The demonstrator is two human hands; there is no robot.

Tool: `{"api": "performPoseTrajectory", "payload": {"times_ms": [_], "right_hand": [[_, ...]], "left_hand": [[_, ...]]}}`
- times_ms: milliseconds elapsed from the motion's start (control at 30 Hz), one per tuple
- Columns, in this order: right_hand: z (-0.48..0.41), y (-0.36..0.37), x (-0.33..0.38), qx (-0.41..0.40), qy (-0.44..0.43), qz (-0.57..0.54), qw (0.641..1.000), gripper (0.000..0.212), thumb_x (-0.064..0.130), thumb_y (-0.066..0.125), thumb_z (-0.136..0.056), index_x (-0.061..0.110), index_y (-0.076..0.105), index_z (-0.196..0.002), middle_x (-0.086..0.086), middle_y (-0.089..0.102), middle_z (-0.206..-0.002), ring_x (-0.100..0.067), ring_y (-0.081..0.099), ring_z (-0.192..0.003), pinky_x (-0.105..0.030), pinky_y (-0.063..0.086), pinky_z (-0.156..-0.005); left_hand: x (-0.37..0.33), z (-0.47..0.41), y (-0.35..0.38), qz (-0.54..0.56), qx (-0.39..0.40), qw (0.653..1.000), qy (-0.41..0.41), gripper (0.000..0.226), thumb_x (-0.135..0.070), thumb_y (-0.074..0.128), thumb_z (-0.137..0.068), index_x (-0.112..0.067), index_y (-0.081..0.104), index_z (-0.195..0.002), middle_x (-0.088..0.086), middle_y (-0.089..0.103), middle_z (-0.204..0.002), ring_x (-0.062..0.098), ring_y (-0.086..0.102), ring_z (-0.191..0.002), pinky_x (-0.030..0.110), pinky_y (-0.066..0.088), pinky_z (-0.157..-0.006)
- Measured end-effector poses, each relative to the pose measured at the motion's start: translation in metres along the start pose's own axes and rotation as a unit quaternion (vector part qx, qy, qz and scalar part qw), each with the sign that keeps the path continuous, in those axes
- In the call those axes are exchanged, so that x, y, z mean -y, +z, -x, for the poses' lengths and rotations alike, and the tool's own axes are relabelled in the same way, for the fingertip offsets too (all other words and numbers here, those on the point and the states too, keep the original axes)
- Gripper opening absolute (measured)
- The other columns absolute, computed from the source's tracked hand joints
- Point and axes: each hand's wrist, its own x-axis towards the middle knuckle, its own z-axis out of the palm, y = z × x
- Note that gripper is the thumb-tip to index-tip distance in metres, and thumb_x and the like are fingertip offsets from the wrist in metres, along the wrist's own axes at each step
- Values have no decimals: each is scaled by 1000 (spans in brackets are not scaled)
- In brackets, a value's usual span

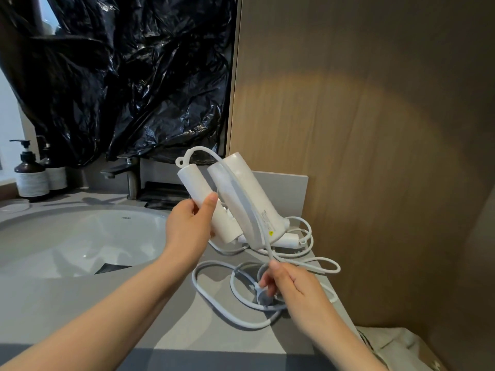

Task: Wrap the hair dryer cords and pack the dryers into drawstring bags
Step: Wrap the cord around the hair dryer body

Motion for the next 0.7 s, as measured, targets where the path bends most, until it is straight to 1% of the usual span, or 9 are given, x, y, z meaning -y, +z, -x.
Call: {"api": "performPoseTrajectory", "payload": {"times_ms": [100,200,300,367,467,533,567,633,700], "right_hand": [[-6,-2,-1,18,0,-26,1000,43,47,41,-96,25,73,-77,3,63,-62,-12,62,-66,-31,51,-73],[-11,-5,3,22,-2,-34,999,38,39,49,-96,29,73,-68,5,63,-59,-10,60,-60,-25,50,-69],[-15,-11,2,-24,-18,-25,999,25,35,55,-94,24,71,-79,10,53,-52,-3,51,-54,-20,43,-59],[-14,-13,0,-30,-20,-47,998,12,34,58,-93,28,66,-98,5,56,-58,-5,54,-57,-19,46,-58],[-12,-12,-1,-36,-17,-88,995,39,26,60,-93,30,47,-130,-5,67,-73,-9,64,-62,-18,52,-63],[-11,-11,0,-50,-26,-109,992,64,20,62,-92,42,27,-141,7,70,-92,-11,69,-70,-19,54,-64],[-10,-11,2,-54,-35,-108,992,75,19,63,-92,47,16,-144,18,65,-104,-10,71,-75,-19,55,-65],[-10,-11,4,-47,-51,-95,993,90,18,63,-92,54,1,-146,36,43,-122,-11,71,-82,-19,56,-68],[-11,-11,5,-42,-56,-106,992,93,15,62,-92,54,-3,-146,34,35,-132,-15,71,-84,-21,57,-71]], "left_hand": [[-3,2,4,95,26,994,-54,41,-35,56,-96,5,63,-97,15,73,-95,27,73,-90,37,61,-68],[-14,6,5,163,45,981,-93,37,-29,54,-97,7,61,-99,17,72,-94,20,74,-78,30,61,-60],[-22,5,3,155,39,984,-79,42,-29,57,-96,12,59,-104,21,71,-99,20,75,-77,28,60,-59],[-26,7,1,155,43,984,-74,39,-28,58,-95,11,61,-102,20,72,-97,20,75,-77,28,60,-58],[-26,9,1,177,52,978,-94,35,-27,60,-94,8,61,-102,18,72,-96,24,74,-82,36,62,-68],[-25,9,1,182,53,977,-100,33,-27,60,-94,5,61,-103,17,73,-97,24,74,-85,38,62,-71],[-25,9,2,184,56,976,-102,32,-26,60,-94,4,61,-103,17,73,-97,24,74,-85,38,62,-70],[-24,10,2,190,63,974,-103,31,-27,60,-94,3,61,-104,17,73,-97,25,74,-86,36,62,-67],[-22,10,2,190,71,974,-101,32,-28,60,-94,2,61,-105,16,74,-98,25,74,-87,35,62,-66]]}}
